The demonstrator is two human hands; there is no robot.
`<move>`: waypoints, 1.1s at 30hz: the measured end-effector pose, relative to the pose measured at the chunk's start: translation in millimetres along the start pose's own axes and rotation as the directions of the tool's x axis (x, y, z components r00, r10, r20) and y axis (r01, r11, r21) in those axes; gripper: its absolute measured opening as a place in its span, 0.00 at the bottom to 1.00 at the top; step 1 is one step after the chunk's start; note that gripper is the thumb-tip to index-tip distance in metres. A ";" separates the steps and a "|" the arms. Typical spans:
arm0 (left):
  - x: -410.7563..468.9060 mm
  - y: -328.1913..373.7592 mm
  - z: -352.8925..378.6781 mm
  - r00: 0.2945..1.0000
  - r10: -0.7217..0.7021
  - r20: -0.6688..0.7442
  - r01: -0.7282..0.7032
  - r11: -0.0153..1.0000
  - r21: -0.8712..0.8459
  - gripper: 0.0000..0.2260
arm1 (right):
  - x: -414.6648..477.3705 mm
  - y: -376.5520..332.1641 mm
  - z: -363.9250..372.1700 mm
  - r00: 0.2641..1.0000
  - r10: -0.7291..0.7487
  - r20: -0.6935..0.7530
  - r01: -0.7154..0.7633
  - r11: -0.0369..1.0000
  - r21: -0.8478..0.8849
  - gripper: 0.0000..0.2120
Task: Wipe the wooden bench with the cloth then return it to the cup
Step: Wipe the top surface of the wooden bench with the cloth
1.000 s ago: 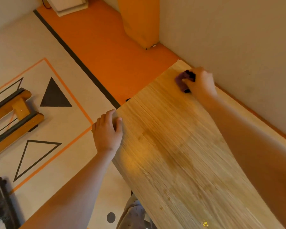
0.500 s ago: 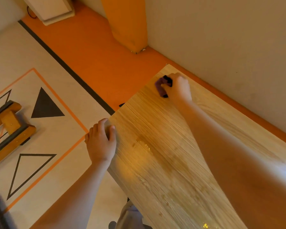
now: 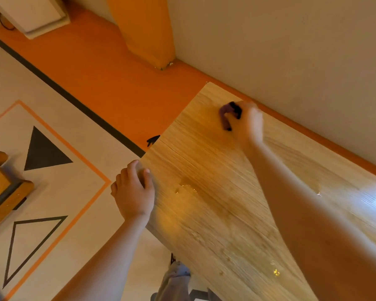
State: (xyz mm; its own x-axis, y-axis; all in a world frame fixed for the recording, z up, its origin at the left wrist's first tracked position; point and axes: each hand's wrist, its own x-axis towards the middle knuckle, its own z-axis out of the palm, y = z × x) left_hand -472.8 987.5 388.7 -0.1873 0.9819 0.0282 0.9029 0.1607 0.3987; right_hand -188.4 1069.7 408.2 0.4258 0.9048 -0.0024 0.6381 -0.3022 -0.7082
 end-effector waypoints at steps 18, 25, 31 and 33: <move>0.1 2.9 -2.6 0.999 0.009 0.032 -0.009 1.000 -0.008 0.16 | -15.1 14.0 -16.7 0.990 0.067 -0.121 -0.068 0.998 -0.005 0.09; 0.4 2.3 -2.1 0.999 0.011 0.037 -0.010 1.000 -0.023 0.16 | -28.3 3.2 -12.0 0.998 -0.011 -0.069 0.008 0.999 -0.037 0.11; 0.6 0.7 -1.0 0.999 0.008 0.046 -0.007 1.000 -0.016 0.16 | -21.8 54.9 -69.0 0.915 0.265 -0.305 -0.281 0.960 -0.011 0.09; 0.6 -0.2 -1.0 0.999 0.011 0.044 -0.010 1.000 -0.013 0.16 | -28.1 37.7 -47.9 0.937 0.222 -0.270 -0.238 0.971 -0.029 0.09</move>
State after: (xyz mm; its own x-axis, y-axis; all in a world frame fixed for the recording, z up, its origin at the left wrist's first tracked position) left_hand -473.4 988.0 389.5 -0.1606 0.9870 -0.0077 0.8995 0.1495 0.4106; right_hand -145.6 1018.5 415.5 0.7135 0.7000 0.0309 0.5364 -0.5173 -0.6668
